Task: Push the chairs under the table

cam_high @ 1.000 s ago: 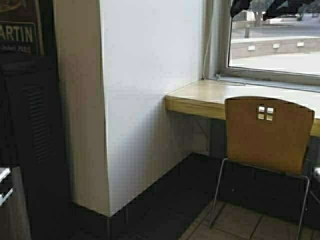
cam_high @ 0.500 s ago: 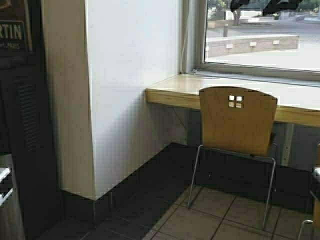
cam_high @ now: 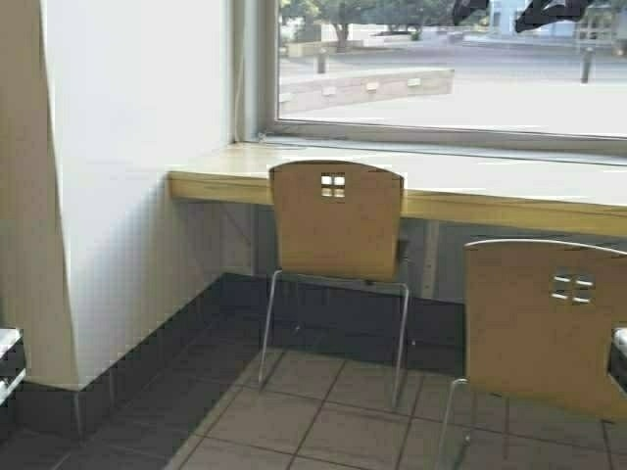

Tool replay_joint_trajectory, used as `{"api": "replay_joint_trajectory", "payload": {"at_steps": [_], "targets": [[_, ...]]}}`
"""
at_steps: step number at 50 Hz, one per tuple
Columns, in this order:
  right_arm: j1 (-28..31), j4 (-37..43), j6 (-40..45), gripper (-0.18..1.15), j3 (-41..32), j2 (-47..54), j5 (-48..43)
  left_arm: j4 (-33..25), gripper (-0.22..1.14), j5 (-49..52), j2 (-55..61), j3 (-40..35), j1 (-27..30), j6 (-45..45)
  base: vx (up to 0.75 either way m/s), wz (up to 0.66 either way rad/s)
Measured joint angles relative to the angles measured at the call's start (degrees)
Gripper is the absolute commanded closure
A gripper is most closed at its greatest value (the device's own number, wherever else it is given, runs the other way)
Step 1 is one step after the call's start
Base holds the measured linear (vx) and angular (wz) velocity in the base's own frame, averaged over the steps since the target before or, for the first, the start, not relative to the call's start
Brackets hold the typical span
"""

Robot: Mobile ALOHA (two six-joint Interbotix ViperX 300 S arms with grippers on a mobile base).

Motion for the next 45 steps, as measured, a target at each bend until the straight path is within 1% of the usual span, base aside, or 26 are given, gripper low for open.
{"api": "replay_joint_trajectory", "payload": {"at_steps": [10,18,45], "targets": [[0.18,0.00,0.00,-0.06,-0.35,0.09,0.00,0.00,-0.10,-0.26,-0.09,0.00,0.00,0.00,-0.23,-0.42],[0.18,0.09,0.09,-0.06,-0.35,0.09,0.00,0.00,-0.10,-0.70,0.09,0.18,0.09,0.18,-0.19,-0.26],[0.44,3.43,0.18,-0.06,-0.35,0.26,1.05,0.09,-0.10,-1.23,0.88,0.44,0.09,0.18,-0.04,-0.02]]}}
